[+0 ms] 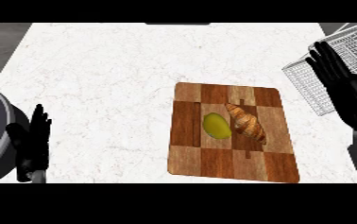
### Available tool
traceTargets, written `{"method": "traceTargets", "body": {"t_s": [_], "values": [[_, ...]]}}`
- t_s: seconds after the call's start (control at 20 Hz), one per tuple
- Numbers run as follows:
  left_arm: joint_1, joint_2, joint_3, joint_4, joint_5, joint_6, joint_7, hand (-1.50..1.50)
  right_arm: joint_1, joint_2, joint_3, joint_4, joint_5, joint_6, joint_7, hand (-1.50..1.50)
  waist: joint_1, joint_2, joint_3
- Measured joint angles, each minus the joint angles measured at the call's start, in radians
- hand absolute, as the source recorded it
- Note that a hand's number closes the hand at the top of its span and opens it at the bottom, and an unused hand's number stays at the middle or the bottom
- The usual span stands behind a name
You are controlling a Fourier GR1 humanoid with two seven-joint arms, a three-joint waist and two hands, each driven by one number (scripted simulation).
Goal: Pick the croissant from the cutting board and place it in the tiered basket
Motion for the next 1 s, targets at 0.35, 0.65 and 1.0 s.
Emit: {"method": "traceTargets", "body": {"t_s": [0.35, 0.65, 1.0], "values": [[-0.094, 0.077, -0.073, -0.053, -0.096, -0.067, -0.043, 0.0, -0.035, 0.129, -0.029, 0.049, -0.114, 0.014, -0.018, 1.5, -0.026, -0.008, 0.021], [-0.145, 0.098, -0.129, -0.081, -0.133, -0.131, -0.056, 0.0, 0.061, 0.088, -0.023, 0.144, 0.093, -0.22, 0.05, -1.5, -0.019, -0.003, 0.013], [-0.164, 0.104, -0.138, -0.125, -0.163, -0.163, -0.008, 0.0, 0.135, -0.074, -0.026, -0.022, 0.139, -0.143, 0.201, -1.5, -0.009, -0.007, 0.011]]}}
